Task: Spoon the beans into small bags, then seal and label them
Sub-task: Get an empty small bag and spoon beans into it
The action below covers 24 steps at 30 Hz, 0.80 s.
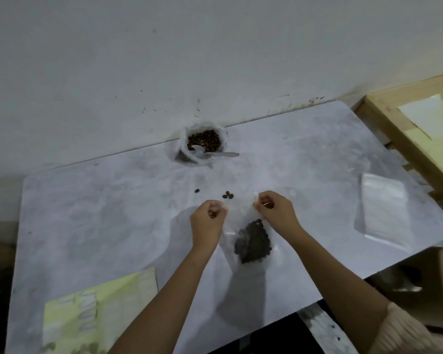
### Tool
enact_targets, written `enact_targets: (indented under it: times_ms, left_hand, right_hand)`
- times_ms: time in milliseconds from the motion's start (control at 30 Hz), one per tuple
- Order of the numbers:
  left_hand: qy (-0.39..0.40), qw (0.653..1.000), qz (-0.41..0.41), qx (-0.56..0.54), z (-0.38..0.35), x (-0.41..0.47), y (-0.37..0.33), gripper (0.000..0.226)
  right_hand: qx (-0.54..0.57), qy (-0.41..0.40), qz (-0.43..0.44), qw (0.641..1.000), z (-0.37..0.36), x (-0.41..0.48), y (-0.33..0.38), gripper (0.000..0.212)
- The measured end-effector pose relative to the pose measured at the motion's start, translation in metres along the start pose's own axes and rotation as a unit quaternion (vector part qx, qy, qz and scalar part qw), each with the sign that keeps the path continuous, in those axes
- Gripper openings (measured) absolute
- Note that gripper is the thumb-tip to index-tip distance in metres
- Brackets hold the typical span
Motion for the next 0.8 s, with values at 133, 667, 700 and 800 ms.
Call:
enact_targets:
  times_ms: [133, 667, 700, 800]
  left_hand:
    - [-0.004, 0.999, 0.0, 0.035, -0.003, 0.004, 0.004, 0.009]
    - [-0.004, 0.983, -0.184, 0.023, -0.17, -0.004, -0.121, 0.007]
    - [0.032, 0.985, -0.171, 0.022, -0.2, -0.007, -0.121, 0.007]
    - [0.124, 0.983, -0.127, 0.052, -0.282, -0.018, -0.108, 0.013]
  right_hand:
    - [-0.012, -0.008, 0.012, 1.0, -0.004, 0.005, -0.001, 0.018]
    - [0.049, -0.136, 0.048, 0.988, 0.175, 0.042, -0.046, 0.017]
    - [0.039, -0.155, 0.033, 0.987, 0.198, 0.044, -0.063, 0.018]
    - [-0.008, -0.196, -0.03, 0.98, 0.256, 0.045, -0.118, 0.027]
Point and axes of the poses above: each hand's wrist, its own x-axis towards the middle knuckle, its own z-axis out of the back of the hand, y = z × x, the point moved 9 cm from there along x, towards the middle knuckle, and after that the axes turned 3 degrees about -z, right-handed, at the moved point
